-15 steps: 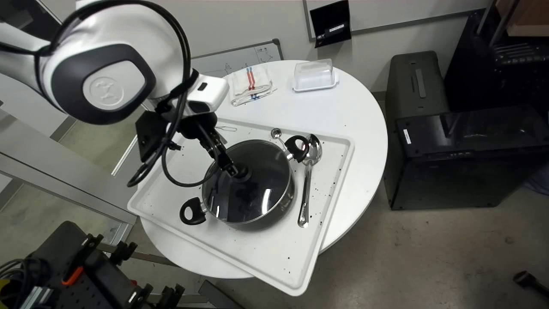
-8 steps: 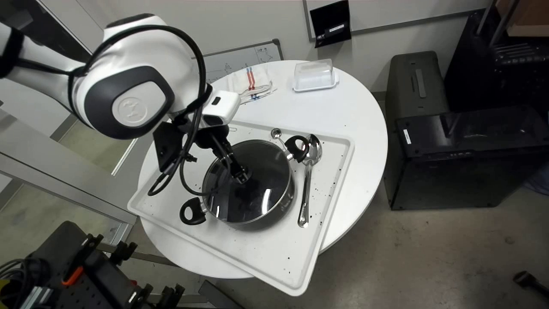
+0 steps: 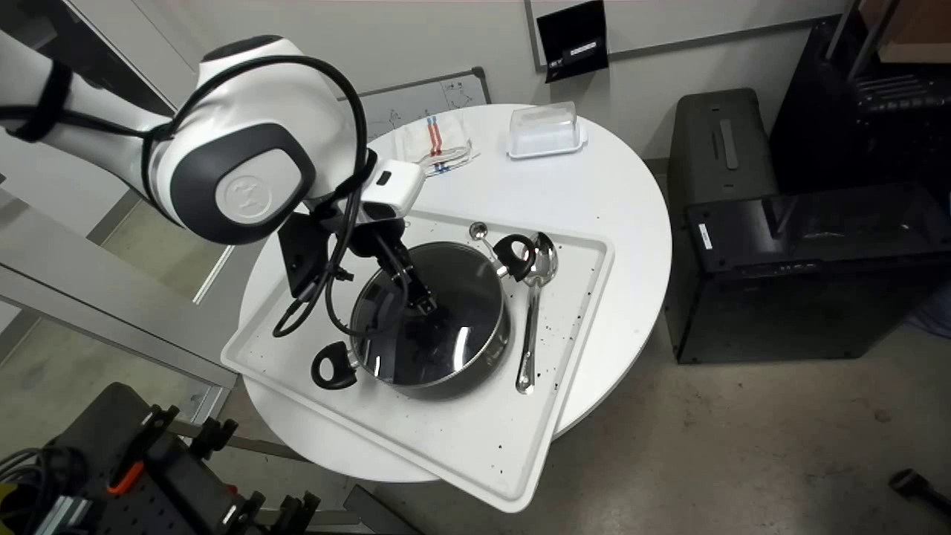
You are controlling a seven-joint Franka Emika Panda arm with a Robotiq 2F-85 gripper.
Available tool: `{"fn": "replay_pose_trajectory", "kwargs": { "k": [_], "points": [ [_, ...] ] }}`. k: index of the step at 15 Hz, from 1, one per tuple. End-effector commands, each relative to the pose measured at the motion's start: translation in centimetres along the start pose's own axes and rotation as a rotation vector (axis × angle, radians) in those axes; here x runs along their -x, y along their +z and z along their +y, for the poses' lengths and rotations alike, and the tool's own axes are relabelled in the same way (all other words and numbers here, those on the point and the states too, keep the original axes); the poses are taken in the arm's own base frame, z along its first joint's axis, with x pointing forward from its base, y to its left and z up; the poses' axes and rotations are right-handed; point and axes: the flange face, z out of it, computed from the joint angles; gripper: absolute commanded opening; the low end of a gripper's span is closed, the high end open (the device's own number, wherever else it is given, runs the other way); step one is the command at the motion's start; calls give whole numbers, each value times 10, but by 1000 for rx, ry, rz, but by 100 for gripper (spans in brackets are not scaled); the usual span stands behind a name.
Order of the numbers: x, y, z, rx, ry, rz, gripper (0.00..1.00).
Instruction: Uncover the pot
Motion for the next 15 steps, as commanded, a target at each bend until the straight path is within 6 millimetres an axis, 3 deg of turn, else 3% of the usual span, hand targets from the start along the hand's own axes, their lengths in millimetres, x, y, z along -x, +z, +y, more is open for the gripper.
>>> {"fn": "replay_pose_trajectory", "kwargs": {
  "k": [1, 4, 6, 10, 15],
  "points": [
    [-5, 2, -5, -8, 16, 19, 60],
    [-2, 0, -6, -12, 16, 15, 36],
    [-3, -3, -7, -15, 19, 20, 27],
    [-2, -9, -4, -17, 22, 14, 25],
    [3, -31, 1, -27, 16, 30, 25]
  ]
}}
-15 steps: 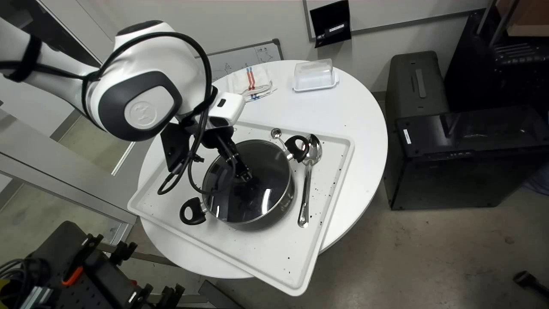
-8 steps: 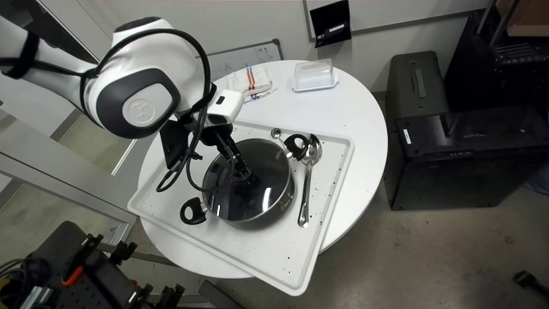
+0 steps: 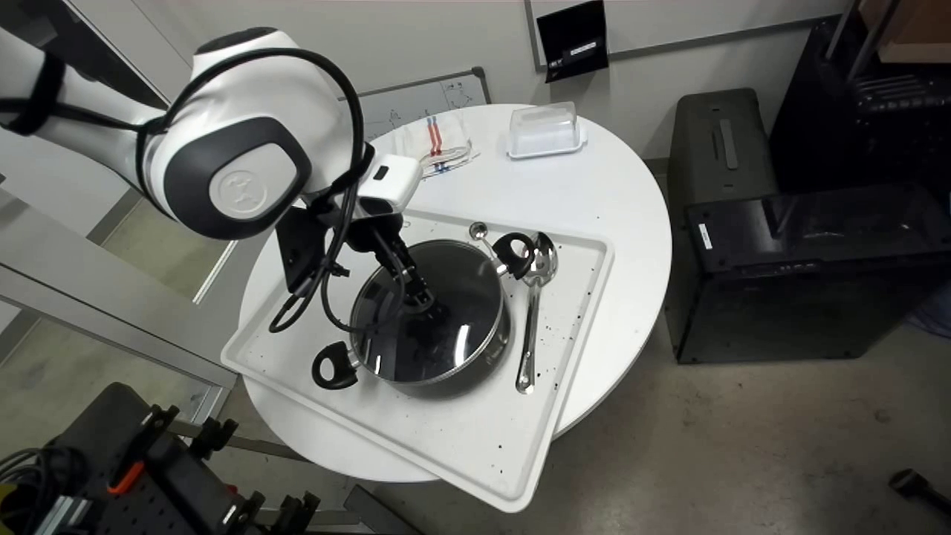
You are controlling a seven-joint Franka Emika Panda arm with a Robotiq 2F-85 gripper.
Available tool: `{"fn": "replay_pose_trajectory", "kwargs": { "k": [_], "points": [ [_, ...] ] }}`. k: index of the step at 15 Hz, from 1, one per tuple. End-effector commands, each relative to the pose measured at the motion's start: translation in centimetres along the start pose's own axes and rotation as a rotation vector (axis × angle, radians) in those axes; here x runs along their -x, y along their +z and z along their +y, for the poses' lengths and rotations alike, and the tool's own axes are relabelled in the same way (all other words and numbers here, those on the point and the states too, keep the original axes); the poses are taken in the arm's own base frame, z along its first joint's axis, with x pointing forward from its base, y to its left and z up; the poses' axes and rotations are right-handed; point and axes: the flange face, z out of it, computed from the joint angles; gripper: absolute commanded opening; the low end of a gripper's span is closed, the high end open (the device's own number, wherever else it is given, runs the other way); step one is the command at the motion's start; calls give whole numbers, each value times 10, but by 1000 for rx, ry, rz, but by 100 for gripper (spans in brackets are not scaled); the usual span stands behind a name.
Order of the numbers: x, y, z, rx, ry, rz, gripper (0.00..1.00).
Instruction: Uncover the pot
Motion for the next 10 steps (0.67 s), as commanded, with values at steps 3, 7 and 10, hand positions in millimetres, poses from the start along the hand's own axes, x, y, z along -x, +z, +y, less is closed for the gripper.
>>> {"fn": "replay_pose_trajectory", "kwargs": {
  "k": [3, 7, 10],
  "points": [
    [7, -36, 2, -21, -9, 31, 25],
    [12, -49, -6, -22, -31, 45, 25],
    [20, -53, -22, -15, -77, 45, 25]
  ]
}}
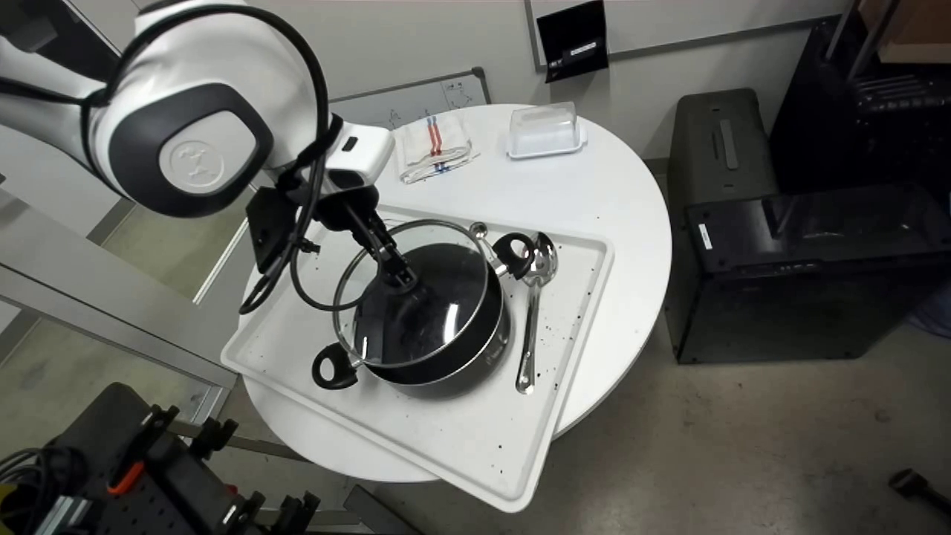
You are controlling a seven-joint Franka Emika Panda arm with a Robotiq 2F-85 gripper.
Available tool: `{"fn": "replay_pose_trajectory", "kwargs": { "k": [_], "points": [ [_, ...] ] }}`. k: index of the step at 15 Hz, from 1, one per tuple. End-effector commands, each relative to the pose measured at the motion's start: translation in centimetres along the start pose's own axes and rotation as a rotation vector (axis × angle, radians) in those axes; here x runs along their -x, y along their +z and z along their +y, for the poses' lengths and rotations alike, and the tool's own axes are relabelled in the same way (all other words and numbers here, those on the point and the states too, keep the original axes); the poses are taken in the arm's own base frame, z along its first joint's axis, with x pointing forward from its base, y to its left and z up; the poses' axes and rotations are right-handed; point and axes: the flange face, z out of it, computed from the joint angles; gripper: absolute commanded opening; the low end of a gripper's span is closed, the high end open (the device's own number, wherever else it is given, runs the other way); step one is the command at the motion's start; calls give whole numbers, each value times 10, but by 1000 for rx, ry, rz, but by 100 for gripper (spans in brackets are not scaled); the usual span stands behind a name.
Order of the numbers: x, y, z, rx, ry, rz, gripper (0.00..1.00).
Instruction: Uncover the pot
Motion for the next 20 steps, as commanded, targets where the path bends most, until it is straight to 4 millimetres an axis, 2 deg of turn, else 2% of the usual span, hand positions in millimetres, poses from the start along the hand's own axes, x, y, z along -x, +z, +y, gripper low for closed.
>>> {"fn": "replay_pose_trajectory", "kwargs": {
  "k": [1, 5, 7, 14, 17, 20],
  "points": [
    [13, -18, -18, 10, -60, 9, 25],
    [34, -20, -60, 32, -173, 24, 25],
    [49, -23, -87, 44, -246, 38, 25],
    [118, -23, -187, 77, -476, 90, 25],
    [139, -21, -214, 80, -534, 109, 25],
    [145, -6, -229, 73, -563, 111, 25]
  ]
}}
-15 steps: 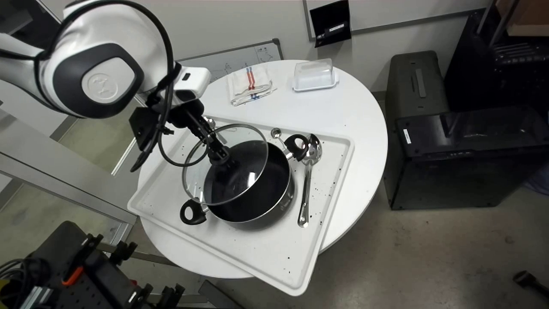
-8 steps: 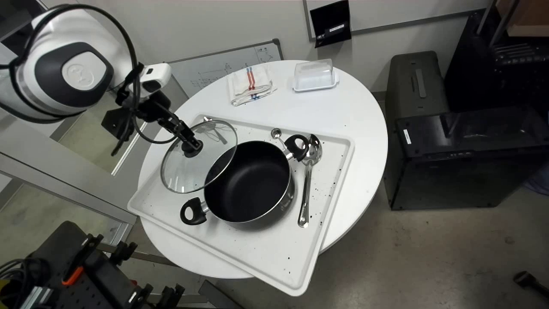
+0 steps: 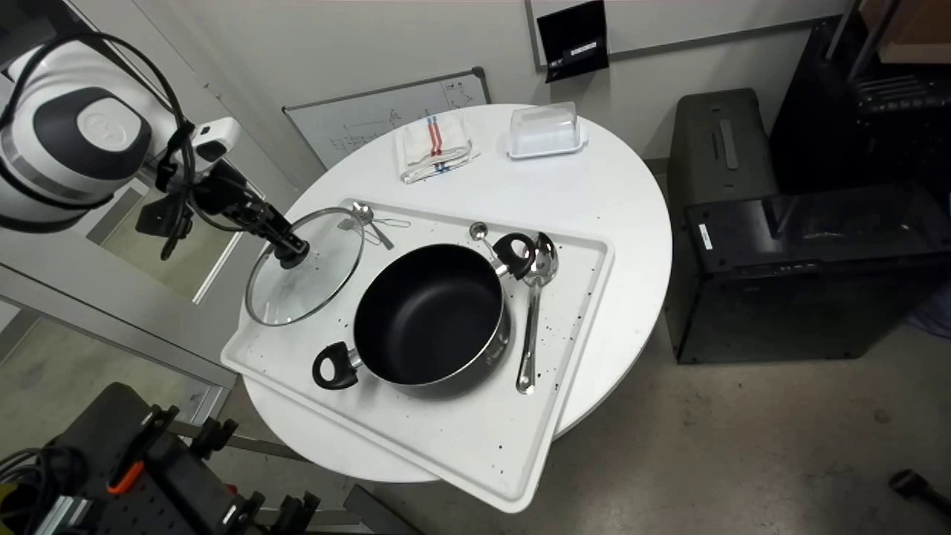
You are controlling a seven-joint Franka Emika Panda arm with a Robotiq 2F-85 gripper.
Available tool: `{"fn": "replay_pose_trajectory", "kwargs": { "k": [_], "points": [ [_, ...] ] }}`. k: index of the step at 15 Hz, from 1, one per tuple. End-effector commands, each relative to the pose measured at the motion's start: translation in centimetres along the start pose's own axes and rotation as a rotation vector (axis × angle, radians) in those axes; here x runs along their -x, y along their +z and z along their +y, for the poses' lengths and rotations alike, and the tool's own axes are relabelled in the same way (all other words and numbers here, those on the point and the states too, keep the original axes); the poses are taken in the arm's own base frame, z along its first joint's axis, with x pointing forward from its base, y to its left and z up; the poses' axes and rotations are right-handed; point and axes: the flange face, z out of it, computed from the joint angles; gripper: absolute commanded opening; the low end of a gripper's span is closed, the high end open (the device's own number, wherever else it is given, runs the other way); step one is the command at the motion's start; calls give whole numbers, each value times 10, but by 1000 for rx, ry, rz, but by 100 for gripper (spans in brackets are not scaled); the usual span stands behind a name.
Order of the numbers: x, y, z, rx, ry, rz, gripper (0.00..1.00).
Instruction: Uncover the pot
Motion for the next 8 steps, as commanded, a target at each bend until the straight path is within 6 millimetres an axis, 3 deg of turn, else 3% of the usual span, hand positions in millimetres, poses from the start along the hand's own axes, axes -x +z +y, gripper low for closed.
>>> {"fn": "replay_pose_trajectory", "kwargs": {
  "k": [1, 8],
  "points": [
    [-11, 11, -13, 4, -18, 18, 25],
    [-20, 67, -16, -42, 13, 12, 25]
  ]
}}
